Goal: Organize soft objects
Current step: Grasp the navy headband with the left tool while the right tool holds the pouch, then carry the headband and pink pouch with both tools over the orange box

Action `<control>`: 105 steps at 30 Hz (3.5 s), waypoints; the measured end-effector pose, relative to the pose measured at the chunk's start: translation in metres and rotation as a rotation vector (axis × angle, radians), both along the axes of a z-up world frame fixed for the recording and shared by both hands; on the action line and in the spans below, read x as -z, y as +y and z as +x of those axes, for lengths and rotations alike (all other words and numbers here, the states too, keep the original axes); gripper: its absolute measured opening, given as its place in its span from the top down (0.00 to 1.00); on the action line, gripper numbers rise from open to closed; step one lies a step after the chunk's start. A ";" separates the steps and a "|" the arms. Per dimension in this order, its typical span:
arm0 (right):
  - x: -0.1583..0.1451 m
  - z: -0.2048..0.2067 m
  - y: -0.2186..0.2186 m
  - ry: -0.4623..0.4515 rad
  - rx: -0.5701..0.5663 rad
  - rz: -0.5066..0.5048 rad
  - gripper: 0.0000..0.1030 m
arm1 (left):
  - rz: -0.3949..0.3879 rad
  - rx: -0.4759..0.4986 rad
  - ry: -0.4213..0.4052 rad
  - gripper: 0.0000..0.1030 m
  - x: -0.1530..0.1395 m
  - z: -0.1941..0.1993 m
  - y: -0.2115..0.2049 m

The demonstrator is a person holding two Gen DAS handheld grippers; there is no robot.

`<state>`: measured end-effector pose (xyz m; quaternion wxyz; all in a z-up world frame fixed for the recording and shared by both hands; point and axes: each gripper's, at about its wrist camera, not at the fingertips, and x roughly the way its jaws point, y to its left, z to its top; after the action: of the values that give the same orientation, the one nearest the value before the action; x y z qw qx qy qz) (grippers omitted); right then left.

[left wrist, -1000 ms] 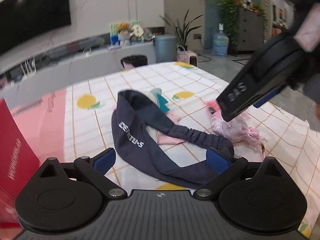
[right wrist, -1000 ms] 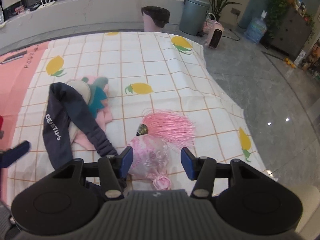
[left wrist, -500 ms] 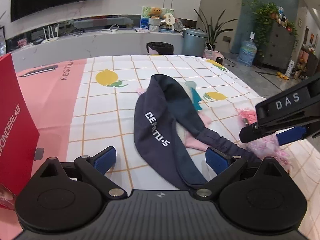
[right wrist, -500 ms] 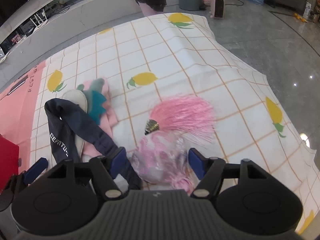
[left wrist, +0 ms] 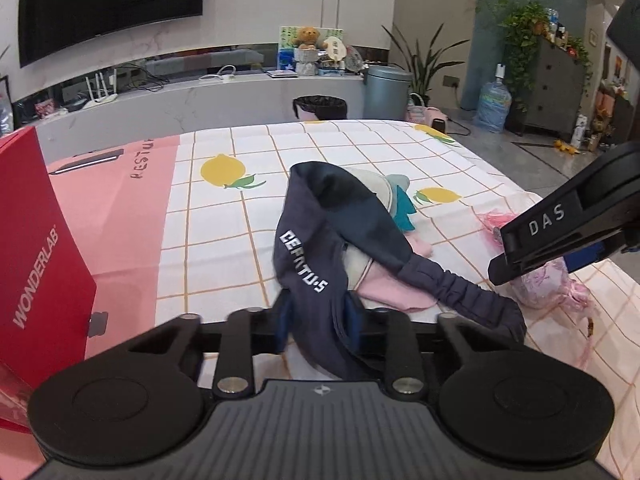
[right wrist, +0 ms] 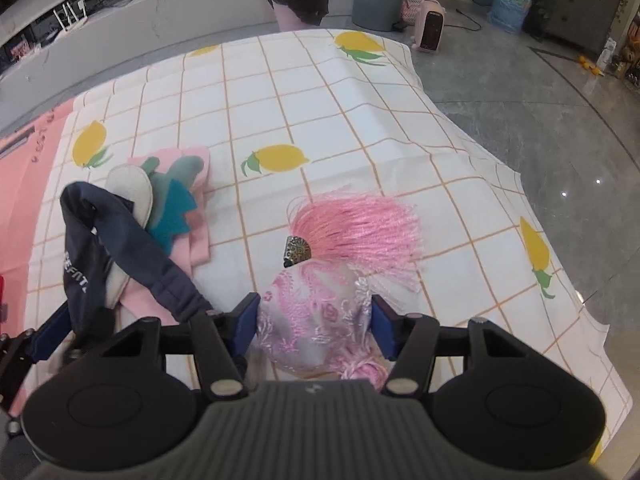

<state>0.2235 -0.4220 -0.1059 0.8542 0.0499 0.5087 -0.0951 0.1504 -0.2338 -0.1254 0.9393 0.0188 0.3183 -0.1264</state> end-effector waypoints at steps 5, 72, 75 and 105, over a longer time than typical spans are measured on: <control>0.002 0.001 0.002 0.009 -0.002 -0.033 0.44 | -0.028 0.040 0.017 0.95 -0.006 -0.007 0.016; -0.298 -0.021 0.342 -0.449 -0.430 0.090 0.45 | 0.032 -0.220 0.008 0.95 -0.296 -0.012 0.282; -0.276 -0.017 0.379 -0.399 -0.496 0.094 0.45 | 0.036 -0.234 0.033 0.95 -0.269 -0.008 0.310; -0.084 0.021 0.471 -0.100 -0.703 -0.084 0.45 | 0.075 -0.258 0.185 0.16 -0.121 -0.015 0.376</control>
<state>0.2447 0.0486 -0.0217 0.8599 -0.1585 0.4480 0.1864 0.1351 0.1417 -0.0043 0.9131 0.0008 0.4077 0.0062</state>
